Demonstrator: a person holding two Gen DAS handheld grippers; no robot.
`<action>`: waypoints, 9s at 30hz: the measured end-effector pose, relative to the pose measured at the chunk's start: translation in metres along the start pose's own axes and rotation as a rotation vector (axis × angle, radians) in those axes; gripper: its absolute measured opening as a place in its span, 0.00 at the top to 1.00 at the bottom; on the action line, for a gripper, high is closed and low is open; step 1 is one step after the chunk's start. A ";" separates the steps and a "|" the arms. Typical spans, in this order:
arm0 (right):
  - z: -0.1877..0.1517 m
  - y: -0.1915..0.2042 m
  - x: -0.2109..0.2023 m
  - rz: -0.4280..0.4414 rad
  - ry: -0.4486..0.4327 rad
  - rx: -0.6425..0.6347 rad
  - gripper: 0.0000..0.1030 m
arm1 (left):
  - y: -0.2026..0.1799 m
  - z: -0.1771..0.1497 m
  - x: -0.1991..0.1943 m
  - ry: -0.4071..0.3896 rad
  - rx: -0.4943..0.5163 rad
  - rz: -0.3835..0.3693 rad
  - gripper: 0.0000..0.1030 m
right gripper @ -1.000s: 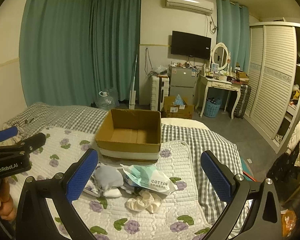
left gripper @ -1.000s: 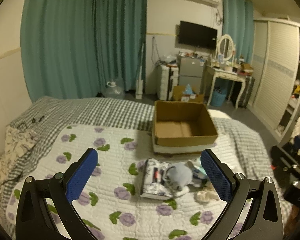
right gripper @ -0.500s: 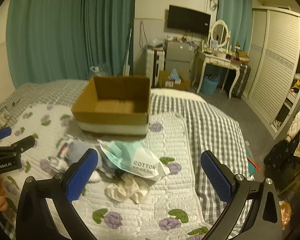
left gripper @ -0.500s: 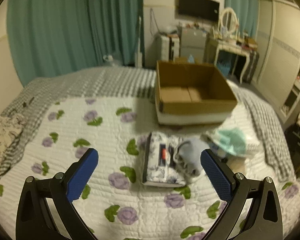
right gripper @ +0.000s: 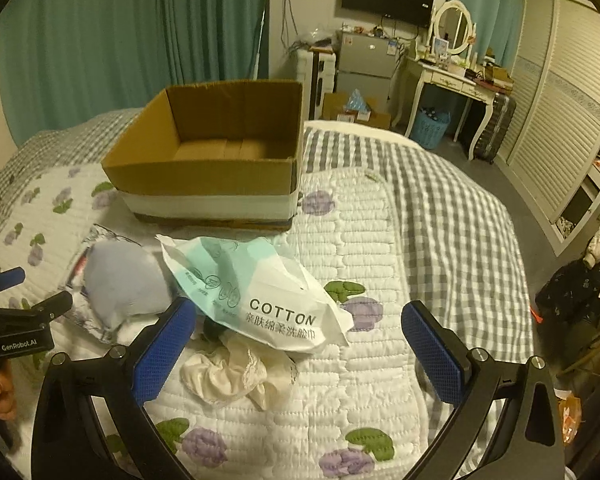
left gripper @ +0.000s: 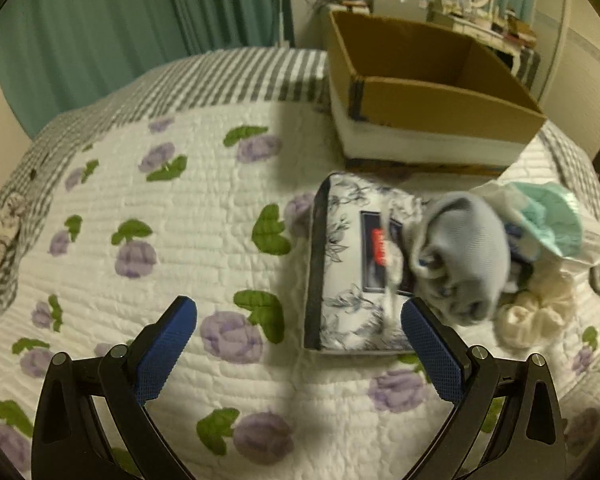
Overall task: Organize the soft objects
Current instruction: 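Grasp the floral tissue pack with left gripper while right gripper grasps the COTTON bag, then carry tissue pack and COTTON bag into the cardboard box with both grippers, then open both grippers to release the items and withdraw from the box, then grasp the white sock with left gripper while right gripper grasps the lace garment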
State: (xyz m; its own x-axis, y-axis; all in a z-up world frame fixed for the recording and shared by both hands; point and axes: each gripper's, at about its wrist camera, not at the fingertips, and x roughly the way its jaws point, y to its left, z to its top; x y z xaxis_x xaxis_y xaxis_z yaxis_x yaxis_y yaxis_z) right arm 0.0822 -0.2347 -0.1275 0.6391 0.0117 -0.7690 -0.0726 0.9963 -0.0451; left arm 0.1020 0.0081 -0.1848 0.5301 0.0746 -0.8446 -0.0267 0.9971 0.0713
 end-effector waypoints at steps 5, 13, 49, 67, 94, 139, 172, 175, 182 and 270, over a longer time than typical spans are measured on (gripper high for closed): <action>0.001 0.000 0.028 0.014 0.043 -0.003 0.00 | 0.003 0.003 0.023 0.016 -0.010 -0.021 0.00; -0.001 -0.004 0.061 0.039 0.082 0.020 0.00 | -0.001 0.006 0.036 0.028 -0.061 -0.168 0.18; -0.005 0.032 -0.110 0.131 -0.182 -0.024 0.80 | 0.029 -0.009 -0.116 -0.261 -0.011 -0.157 0.59; 0.023 0.037 -0.208 0.125 -0.413 -0.019 0.80 | 0.029 0.012 -0.219 -0.483 -0.009 -0.209 0.62; -0.065 0.042 0.002 0.237 0.254 0.026 0.83 | 0.011 0.038 -0.173 -0.442 0.006 -0.223 0.62; 0.169 0.088 0.190 -0.018 0.152 -0.314 0.78 | -0.062 0.183 0.046 -0.214 0.115 -0.156 0.62; 0.169 0.048 -0.044 0.066 -0.220 -0.152 0.11 | -0.005 0.162 -0.153 -0.522 -0.016 -0.129 0.22; 0.159 0.044 -0.077 0.069 -0.273 -0.133 0.07 | 0.003 0.151 -0.172 -0.544 -0.032 -0.138 0.22; 0.130 0.040 -0.146 0.053 -0.369 -0.120 0.00 | 0.020 0.123 -0.206 -0.587 -0.087 -0.167 0.22; -0.065 0.022 0.091 0.129 0.246 0.092 0.37 | -0.038 -0.006 0.055 -0.067 0.246 -0.299 0.49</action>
State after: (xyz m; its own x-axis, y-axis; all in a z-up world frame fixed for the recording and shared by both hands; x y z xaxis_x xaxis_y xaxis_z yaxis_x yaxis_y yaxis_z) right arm 0.0893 -0.2169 -0.2400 0.4235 0.1290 -0.8967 -0.0640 0.9916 0.1125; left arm 0.1271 -0.0253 -0.2374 0.5385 -0.2280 -0.8112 0.3368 0.9407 -0.0409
